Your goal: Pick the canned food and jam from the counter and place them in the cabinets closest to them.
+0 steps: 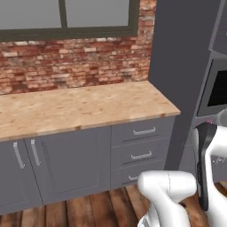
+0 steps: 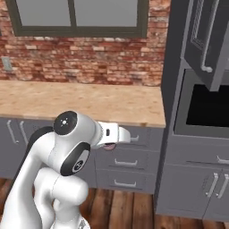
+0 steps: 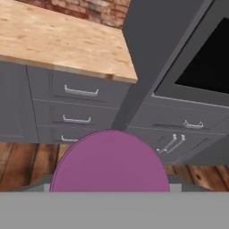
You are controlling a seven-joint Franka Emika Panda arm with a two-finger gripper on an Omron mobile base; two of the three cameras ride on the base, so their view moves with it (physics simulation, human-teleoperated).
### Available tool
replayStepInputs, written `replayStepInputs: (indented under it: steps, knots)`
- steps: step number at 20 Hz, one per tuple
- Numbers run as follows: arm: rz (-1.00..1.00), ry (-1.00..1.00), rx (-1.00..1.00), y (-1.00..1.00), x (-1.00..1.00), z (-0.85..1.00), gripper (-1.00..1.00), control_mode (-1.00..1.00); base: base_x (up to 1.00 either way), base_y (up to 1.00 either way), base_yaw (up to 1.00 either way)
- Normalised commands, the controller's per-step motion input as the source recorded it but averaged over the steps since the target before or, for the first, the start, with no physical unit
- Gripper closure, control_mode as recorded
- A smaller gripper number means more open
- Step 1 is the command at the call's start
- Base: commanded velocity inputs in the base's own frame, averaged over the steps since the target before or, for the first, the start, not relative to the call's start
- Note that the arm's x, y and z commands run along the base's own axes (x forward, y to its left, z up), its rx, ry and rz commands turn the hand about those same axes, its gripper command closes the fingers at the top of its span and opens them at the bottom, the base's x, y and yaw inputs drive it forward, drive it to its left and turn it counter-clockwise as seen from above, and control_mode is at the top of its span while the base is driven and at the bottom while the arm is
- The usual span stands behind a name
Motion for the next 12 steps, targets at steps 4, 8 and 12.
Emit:
replayStepInputs:
  steps: [4, 8, 12]
  knots:
    - [0.00, 0.00, 0.00, 0.00, 0.00, 0.00, 1.00, 1.00, 0.00, -0.65, -0.04]
    - [0.00, 0.00, 0.00, 0.00, 0.00, 0.00, 1.00, 1.00, 0.00, -0.72, -0.04]
    - [0.00, 0.00, 0.00, 0.00, 0.00, 0.00, 1.00, 1.00, 0.00, -0.69, -0.04]
